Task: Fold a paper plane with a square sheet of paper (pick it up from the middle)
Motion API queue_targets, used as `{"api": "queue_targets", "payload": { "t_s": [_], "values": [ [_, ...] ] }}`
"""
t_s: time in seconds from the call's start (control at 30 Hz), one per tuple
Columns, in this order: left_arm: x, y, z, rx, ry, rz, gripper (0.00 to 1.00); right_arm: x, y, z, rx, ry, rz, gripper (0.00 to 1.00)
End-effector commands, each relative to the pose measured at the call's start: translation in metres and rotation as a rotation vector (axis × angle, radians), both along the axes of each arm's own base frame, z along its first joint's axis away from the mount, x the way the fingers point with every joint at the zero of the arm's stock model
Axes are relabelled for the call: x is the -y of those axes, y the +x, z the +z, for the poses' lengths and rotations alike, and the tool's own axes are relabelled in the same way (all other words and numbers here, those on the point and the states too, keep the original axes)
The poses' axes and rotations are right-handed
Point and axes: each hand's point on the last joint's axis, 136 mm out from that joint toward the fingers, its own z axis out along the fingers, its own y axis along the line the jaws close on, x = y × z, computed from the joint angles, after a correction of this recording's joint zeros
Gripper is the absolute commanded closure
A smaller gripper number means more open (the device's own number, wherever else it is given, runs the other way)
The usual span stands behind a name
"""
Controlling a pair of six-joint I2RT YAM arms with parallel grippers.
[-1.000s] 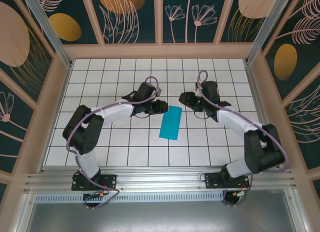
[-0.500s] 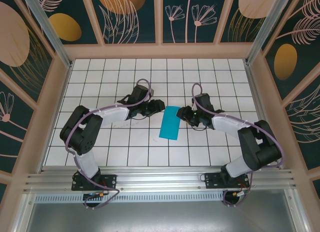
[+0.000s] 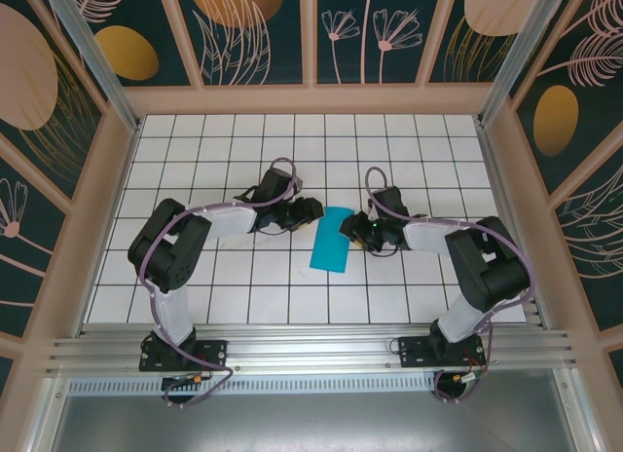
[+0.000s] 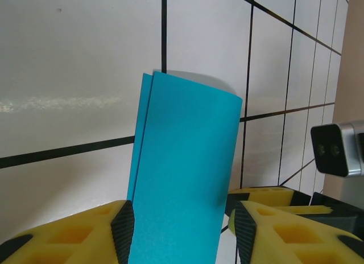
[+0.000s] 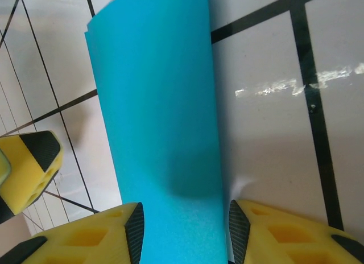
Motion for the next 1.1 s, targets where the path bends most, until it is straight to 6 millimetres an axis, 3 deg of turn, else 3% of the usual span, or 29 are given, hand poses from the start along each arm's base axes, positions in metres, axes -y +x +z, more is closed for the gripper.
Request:
{"api": "queue_targets", "payload": {
  "t_s": [0.0, 0.3, 0.53, 1.07],
  "values": [
    [0.002, 0.006, 0.001, -0.003, -0.003, -0.017, 0.47, -0.010, 0.005, 0.007, 0.022, 0.034, 0.022, 0.53],
    [0.002, 0.003, -0.003, -0.011, 0.009, -0.032, 0.47, 0.002, 0.008, 0.023, 0.068, -0.027, -0.019, 0.55],
    [0.003, 0.003, -0.004, -0.020, 0.011, -0.038, 0.47, -0.014, 0.002, 0.025, 0.061, 0.055, 0.026, 0.55],
    [0.008, -0.001, -0.007, -0.042, 0.000, -0.084, 0.47, -0.003, -0.009, -0.006, -0.003, -0.013, 0.014, 0.55]
  ]
}}
